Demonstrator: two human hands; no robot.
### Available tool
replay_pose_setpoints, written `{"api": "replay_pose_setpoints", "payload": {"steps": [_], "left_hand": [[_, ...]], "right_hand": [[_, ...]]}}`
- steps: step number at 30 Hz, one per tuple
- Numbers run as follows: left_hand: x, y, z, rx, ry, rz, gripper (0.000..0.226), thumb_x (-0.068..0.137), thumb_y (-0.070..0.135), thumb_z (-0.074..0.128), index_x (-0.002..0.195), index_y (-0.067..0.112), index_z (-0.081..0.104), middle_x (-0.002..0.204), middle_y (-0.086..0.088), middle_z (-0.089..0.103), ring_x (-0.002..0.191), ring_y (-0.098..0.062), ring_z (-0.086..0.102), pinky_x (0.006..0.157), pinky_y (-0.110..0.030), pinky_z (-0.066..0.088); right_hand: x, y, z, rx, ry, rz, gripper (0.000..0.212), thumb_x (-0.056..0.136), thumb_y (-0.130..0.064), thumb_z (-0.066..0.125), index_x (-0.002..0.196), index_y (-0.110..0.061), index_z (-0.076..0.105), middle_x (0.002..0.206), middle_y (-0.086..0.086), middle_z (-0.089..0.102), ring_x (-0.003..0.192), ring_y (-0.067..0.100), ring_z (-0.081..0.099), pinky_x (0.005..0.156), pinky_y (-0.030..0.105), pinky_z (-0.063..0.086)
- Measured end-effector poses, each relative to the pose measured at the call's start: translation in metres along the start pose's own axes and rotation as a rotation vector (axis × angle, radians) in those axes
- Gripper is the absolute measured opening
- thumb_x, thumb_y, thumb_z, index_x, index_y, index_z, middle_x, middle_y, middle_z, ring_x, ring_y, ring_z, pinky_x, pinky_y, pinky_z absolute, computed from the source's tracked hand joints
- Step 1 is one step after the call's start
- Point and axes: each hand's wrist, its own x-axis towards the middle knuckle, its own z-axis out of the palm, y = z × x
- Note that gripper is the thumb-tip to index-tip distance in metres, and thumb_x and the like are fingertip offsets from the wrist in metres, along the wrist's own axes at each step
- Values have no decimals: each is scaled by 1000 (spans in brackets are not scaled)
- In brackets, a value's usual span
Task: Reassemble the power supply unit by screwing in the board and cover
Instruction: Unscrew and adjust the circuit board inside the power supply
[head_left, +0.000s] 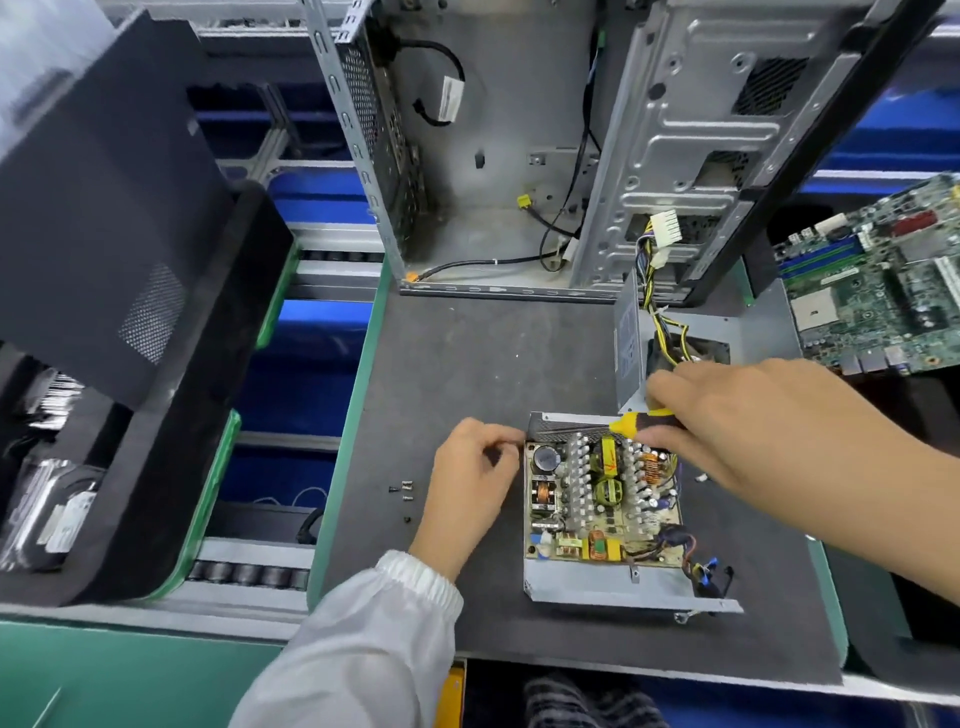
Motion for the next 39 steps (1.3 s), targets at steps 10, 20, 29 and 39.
{"api": "replay_pose_setpoints", "payload": {"steps": [10, 20, 29, 39], "left_hand": [[-23, -23, 2, 482, -17, 304, 38, 87, 17, 66, 123, 31, 65, 102, 10, 55, 67, -9, 58, 44, -25, 38], [-23, -25, 8, 519, 44, 399, 39, 74, 17, 78, 112, 24, 72, 89, 6, 57, 52, -9, 51, 40, -21, 20], [-23, -29, 7, 510, 32, 405, 41, 71, 19, 79, 111, 24, 71, 88, 7, 56, 52, -7, 50, 41, -20, 19], [-24, -28, 8, 500, 22, 389, 43, 70, 18, 79, 112, 23, 71, 88, 7, 57, 53, -6, 52, 41, -19, 19]], "right_hand": [[58, -36, -3, -102, -76, -108, 29, 83, 2, 39, 95, -23, 47, 77, -2, 30, 82, 21, 42, 45, 27, 10], [73, -46, -15, -96, -22, -155, 24, 38, 9, 49, 47, -13, 44, 54, 2, 24, 44, 25, 47, 52, 13, 2], [74, -50, -7, -227, -70, -118, 27, 51, 3, 72, 59, -18, 56, 56, -2, 36, 56, 21, 52, 47, 18, 0], [73, -49, -10, -143, -11, -144, 23, 39, 12, 51, 49, -9, 52, 48, 6, 43, 45, 26, 47, 51, 15, 2]]}}
